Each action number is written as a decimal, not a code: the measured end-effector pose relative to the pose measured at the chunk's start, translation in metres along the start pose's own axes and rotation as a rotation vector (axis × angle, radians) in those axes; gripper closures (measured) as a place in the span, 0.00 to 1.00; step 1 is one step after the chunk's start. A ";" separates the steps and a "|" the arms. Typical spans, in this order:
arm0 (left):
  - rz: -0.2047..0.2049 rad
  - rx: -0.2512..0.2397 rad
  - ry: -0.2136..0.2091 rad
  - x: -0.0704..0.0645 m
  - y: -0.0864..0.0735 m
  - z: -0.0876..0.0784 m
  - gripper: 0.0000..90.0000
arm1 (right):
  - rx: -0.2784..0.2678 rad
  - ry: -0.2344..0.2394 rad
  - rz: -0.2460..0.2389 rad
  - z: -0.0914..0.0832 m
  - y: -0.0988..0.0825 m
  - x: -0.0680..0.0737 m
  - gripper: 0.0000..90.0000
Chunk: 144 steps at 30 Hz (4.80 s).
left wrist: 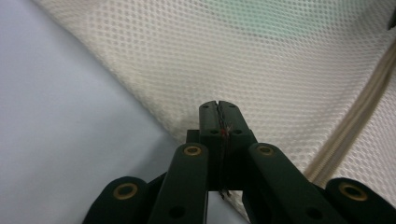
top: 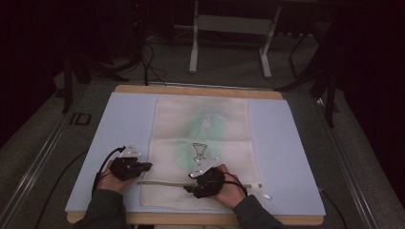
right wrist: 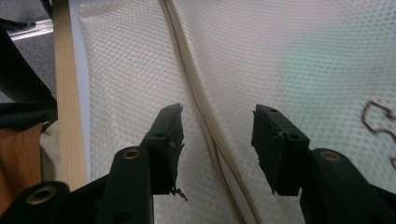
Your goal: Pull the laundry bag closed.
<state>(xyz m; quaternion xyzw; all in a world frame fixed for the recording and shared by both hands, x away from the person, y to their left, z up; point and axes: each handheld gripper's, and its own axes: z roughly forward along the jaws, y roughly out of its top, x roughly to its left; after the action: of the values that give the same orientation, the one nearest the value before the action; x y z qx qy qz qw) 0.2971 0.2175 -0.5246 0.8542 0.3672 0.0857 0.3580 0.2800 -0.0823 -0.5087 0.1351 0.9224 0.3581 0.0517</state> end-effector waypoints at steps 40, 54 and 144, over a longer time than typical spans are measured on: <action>-0.067 -0.046 -0.017 0.011 0.001 -0.005 0.99 | -0.043 0.100 -0.084 0.070 0.068 0.021 0.82; -0.085 -0.068 0.003 0.014 0.000 -0.009 0.99 | -0.056 0.111 -0.104 0.094 0.085 0.027 0.87; -0.090 -0.064 -0.021 0.016 -0.004 -0.016 0.99 | -0.039 0.133 -0.044 0.100 0.073 0.023 0.91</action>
<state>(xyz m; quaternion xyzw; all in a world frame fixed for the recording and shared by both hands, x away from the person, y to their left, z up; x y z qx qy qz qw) 0.2994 0.2388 -0.5180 0.8258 0.3986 0.0721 0.3924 0.2927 0.0404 -0.5333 0.0896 0.9195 0.3828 0.0006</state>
